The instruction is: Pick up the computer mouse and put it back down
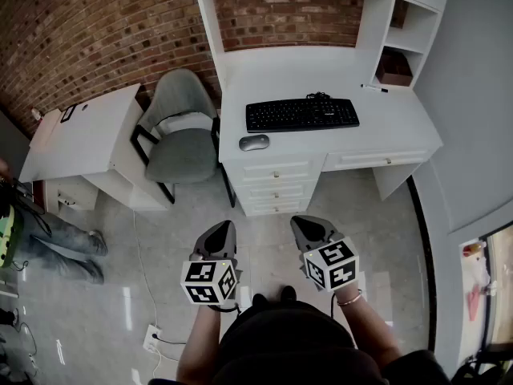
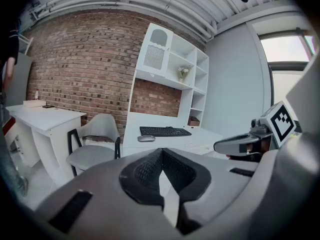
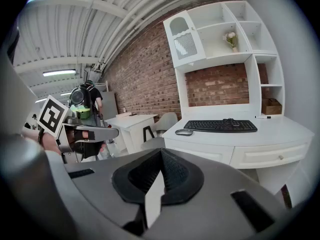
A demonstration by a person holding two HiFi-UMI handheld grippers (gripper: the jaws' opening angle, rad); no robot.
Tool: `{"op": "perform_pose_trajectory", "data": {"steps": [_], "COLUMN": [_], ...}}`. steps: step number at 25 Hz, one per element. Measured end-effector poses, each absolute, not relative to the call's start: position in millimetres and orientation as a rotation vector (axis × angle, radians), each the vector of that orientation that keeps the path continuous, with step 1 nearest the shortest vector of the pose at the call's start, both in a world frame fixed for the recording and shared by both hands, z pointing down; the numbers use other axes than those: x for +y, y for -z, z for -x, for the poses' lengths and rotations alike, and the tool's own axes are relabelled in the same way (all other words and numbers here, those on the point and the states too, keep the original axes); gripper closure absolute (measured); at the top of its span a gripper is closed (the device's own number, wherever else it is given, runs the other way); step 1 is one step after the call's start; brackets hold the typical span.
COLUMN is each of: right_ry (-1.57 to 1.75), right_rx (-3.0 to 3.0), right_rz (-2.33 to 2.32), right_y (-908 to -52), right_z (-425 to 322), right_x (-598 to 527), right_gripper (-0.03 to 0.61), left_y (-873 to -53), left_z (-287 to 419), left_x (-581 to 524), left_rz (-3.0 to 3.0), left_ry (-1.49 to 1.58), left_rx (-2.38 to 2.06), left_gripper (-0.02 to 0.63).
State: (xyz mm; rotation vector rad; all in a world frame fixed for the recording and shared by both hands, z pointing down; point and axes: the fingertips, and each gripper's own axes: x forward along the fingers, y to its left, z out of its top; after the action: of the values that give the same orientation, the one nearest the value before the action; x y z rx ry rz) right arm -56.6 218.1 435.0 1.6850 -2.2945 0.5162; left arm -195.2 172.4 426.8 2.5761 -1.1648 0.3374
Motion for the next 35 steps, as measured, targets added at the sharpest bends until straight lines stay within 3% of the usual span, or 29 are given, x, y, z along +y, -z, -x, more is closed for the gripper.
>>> {"op": "perform_pose_trajectory", "data": {"steps": [21,35], "right_ry": [-0.570,-0.566], "right_rx": [-2.382,-2.379], "right_rz": [-1.626,-1.588], "right_y": [-446.9,-447.7], "right_z": [43.1,33.3], "right_x": [228.6,183.5], "right_gripper": [0.574,0.571], "left_y": [-429.4,-440.8], "left_z": [178.6,169.2], "left_x": [186.6,140.3], "left_rz": [-2.576,-2.564], "left_ry": [-0.360,-0.388], "left_rx": [-1.212,-1.200], "left_gripper": [0.604,0.604]}}
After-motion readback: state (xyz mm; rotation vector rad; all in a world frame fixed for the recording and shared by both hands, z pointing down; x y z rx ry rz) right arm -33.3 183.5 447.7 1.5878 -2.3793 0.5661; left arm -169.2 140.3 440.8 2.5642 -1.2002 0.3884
